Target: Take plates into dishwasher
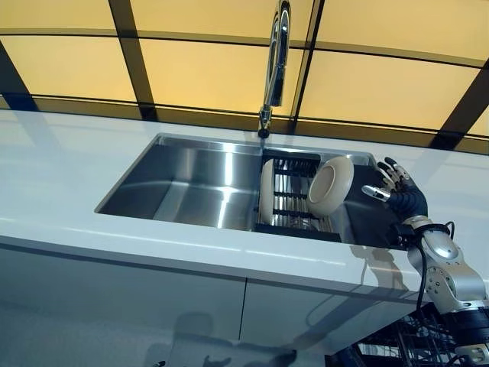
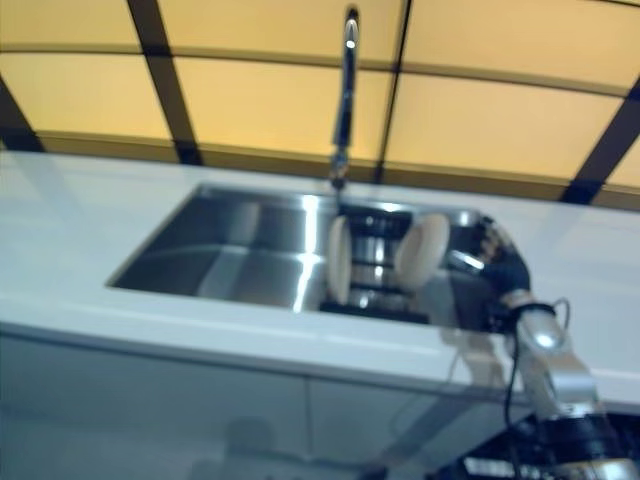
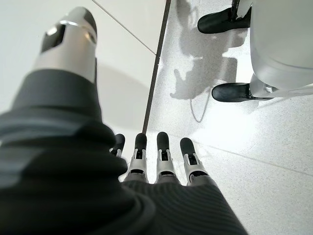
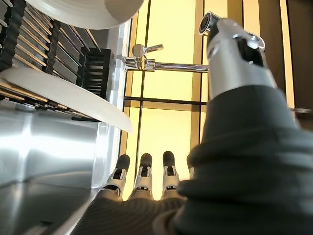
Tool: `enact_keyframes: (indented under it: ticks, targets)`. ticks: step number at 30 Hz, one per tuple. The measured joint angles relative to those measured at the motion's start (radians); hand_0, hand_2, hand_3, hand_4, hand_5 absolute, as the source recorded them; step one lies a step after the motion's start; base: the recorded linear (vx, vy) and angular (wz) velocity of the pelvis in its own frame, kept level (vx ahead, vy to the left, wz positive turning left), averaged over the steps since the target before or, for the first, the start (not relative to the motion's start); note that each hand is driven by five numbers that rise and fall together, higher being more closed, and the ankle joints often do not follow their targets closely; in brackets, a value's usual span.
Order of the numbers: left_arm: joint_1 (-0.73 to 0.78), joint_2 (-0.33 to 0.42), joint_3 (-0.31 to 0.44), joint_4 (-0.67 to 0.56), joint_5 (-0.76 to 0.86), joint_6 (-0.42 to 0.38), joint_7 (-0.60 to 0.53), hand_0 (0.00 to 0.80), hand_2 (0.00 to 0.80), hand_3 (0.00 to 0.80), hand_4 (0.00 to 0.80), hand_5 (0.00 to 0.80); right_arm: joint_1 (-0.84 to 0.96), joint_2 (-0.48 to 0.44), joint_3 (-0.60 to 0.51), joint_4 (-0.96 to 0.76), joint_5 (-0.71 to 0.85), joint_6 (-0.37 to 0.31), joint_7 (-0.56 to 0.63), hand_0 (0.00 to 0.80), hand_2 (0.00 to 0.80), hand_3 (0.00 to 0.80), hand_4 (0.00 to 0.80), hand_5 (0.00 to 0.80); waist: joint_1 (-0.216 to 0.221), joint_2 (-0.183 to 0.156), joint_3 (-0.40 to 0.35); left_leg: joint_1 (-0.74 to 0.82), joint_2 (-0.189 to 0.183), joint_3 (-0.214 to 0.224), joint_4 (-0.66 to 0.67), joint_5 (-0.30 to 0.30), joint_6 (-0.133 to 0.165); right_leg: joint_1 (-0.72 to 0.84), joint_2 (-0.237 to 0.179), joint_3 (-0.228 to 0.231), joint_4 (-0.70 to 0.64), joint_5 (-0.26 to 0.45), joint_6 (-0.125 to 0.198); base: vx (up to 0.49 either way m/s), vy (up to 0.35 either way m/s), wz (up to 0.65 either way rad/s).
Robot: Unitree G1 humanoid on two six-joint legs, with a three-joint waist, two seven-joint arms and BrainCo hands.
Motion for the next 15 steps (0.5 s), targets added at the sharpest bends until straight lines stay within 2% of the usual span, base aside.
enact_keyframes:
  ticks: [9, 15]
  targets:
    - [0.010, 0.023, 0.000, 0.007, 0.000, 0.005, 0.000, 0.000, 0.000, 0.000, 0.000, 0.000, -0.006, 0.000, 0.001, 0.055, 0.178, 0.121, 0.034, 0.000, 0.000, 0.000, 0.000, 0.000, 0.005, -0.029, 0.004, 0.013, 0.001, 0.000, 0.000, 0.000, 0.000, 0.014, 0.000, 0.000, 0.000, -0.003, 0.004, 0.000, 0.000, 0.00]
    - [0.012, 0.028, -0.010, 0.007, 0.000, 0.005, 0.000, 0.000, 0.000, 0.000, 0.000, 0.000, -0.027, 0.000, 0.006, 0.084, 0.270, 0.181, 0.034, 0.000, 0.000, 0.000, 0.000, 0.000, 0.007, -0.033, 0.002, 0.015, 0.000, 0.000, 0.000, 0.000, 0.000, 0.016, -0.001, -0.001, 0.000, -0.002, 0.005, 0.000, 0.000, 0.00]
